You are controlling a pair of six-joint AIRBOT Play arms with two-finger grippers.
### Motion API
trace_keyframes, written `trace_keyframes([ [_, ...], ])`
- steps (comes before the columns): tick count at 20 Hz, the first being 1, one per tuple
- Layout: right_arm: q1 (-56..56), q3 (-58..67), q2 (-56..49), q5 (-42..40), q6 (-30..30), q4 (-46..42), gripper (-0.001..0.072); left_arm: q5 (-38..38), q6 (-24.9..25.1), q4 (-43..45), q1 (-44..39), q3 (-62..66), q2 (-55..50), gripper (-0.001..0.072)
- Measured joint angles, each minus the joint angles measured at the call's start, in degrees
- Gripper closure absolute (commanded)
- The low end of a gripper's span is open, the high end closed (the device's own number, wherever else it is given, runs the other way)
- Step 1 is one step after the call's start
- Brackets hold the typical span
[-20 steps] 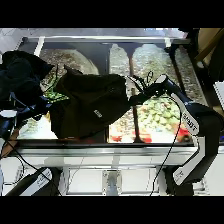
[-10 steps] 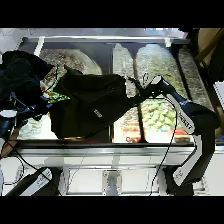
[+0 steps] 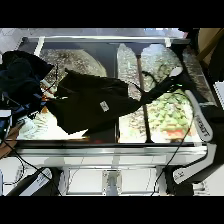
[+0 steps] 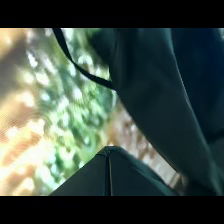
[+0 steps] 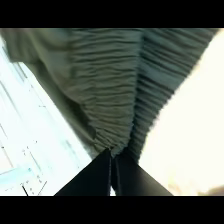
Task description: Fold the clothes and pants, and hang the long-sleeved shirts on hangers.
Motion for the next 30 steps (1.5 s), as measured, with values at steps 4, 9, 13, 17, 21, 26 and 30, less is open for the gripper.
trace_keyframes([
  [4,-4.1,-8.2,8.2,1.7,0.6,-2.9,0.0690,0.0,0.1,0.0,0.2,0.3,-0.5,0.0700],
  [9,-5.3,-27.4,11.8,-6.5,0.3,-4.1,0.0689,0.5,0.8,0.3,-0.1,0.9,-3.1,0.0700],
  [13,-4.5,-35.6,12.5,-12.7,-0.6,-1.1,0.0689,1.6,2.2,0.3,-1.8,3.3,-4.0,0.0699],
  [17,-3.4,-36.4,12.7,-14.9,-0.9,0.7,0.0374,2.7,3.9,0.4,-2.6,5.2,-4.1,0.0004],
  [21,-3.1,-31.7,14.4,-10.6,0.9,2.0,0.0378,-6.5,6.1,0.5,1.1,8.9,-2.8,0.0003],
  [26,-3.0,-27.8,22.0,-12.8,3.7,-3.8,0.0377,-25.5,9.9,7.2,3.7,7.3,1.1,0.0006],
  [30,-3.0,-30.7,28.2,-14.7,5.6,-5.5,0.0377,-30.7,8.5,10.6,4.0,-3.5,5.1,0.0006],
])
